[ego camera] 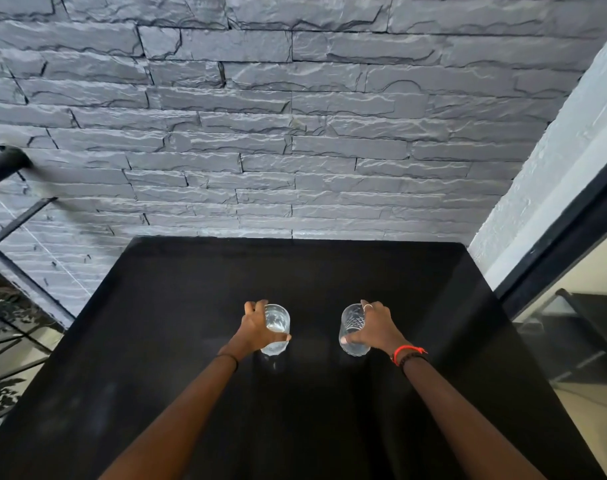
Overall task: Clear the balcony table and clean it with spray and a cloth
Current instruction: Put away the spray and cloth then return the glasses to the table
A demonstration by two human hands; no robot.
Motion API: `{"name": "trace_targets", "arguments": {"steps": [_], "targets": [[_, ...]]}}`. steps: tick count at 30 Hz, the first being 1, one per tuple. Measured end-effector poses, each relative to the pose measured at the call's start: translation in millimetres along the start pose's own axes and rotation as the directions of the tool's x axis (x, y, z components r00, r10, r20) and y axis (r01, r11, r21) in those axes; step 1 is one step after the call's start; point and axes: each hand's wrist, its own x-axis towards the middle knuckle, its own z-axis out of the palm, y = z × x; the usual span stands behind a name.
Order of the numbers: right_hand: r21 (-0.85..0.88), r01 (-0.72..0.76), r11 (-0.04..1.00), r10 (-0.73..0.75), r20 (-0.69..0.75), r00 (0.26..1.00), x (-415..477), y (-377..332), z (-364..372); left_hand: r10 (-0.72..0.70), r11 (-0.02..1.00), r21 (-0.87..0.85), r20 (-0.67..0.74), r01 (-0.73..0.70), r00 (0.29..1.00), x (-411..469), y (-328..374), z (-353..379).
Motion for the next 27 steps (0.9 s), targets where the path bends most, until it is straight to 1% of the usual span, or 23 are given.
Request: {"name": "trace_targets", "arguments": {"steps": [3,7,11,14,17,19,21,23,25,27], "targets": [[-0.016,0.028,0.999,-0.028,-0.037,0.999,-2,-5,-1,-0.002,1.0,-0.024,-0.013,0.002,1.0,-6,-2,-4],[-0.024,0.079,0.997,-0.081,-0.102,0.991,-7,-23,1,0.004,0.998,-0.068,-0.07,-0.009,0.998,-23,-11,-18],[0.042,0.114,0.993,-0.108,-0.14,0.984,-23,-50,4,-0.06,0.971,-0.24,-0.178,0.016,0.982,-55,-15,-33],[0.083,0.201,0.976,-0.187,-0.148,0.971,-44,-84,19,-0.102,0.933,-0.361,-0.252,0.004,0.962,-93,-28,-45],[0.129,0.299,0.946,-0.285,-0.112,0.952,-74,-128,46,-0.164,0.908,-0.419,-0.31,0.02,0.937,-143,-54,-56],[0.176,0.338,0.925,-0.323,-0.107,0.94,-92,-148,64,-0.18,0.898,-0.44,-0.326,0.019,0.928,-169,-65,-60],[0.218,0.377,0.9,-0.372,-0.069,0.926,-117,-172,88,-0.218,0.892,-0.451,-0.367,0.031,0.904,-203,-84,-67],[0.224,0.423,0.878,-0.425,-0.041,0.904,-144,-191,117,-0.26,0.889,-0.456,-0.436,0.037,0.862,-238,-106,-71],[0.249,0.455,0.855,-0.466,-0.019,0.885,-168,-205,141,-0.293,0.888,-0.46,-0.528,0.022,0.797,-270,-125,-69],[0.265,0.49,0.831,-0.511,0.015,0.859,-193,-218,169,-0.333,0.885,-0.466,-0.622,0.007,0.708,-307,-148,-63]]}}
